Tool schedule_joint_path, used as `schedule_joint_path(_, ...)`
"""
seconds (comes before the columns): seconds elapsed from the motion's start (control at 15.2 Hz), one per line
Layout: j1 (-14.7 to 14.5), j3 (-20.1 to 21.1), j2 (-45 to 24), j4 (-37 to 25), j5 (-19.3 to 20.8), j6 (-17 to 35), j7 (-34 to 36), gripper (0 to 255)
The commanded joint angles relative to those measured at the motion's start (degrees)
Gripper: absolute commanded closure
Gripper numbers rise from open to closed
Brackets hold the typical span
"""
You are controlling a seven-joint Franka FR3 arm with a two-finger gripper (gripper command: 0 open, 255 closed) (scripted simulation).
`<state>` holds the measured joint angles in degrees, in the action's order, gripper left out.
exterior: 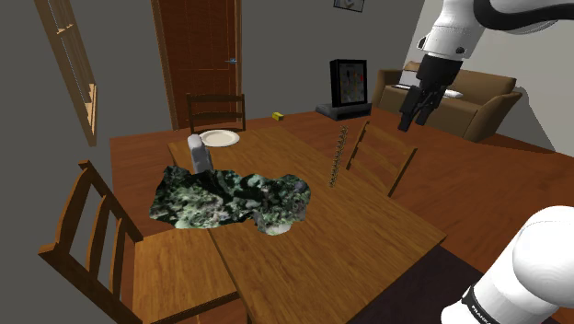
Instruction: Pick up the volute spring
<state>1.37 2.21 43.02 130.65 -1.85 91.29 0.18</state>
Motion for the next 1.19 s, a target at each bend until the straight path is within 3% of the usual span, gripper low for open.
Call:
schedule_joint_path(0.0,0.0,0.0,0.0,0.0,0.0,0.0,0.0,0)
schedule_joint_path(0.59,1.9,-3.6,-8.7,6.7,2.2,21.3,-4.0,0)
schedule_joint_path(1.12,3.0,-7.1,-21.6,6.3,2.3,39.2,-7.7,0)
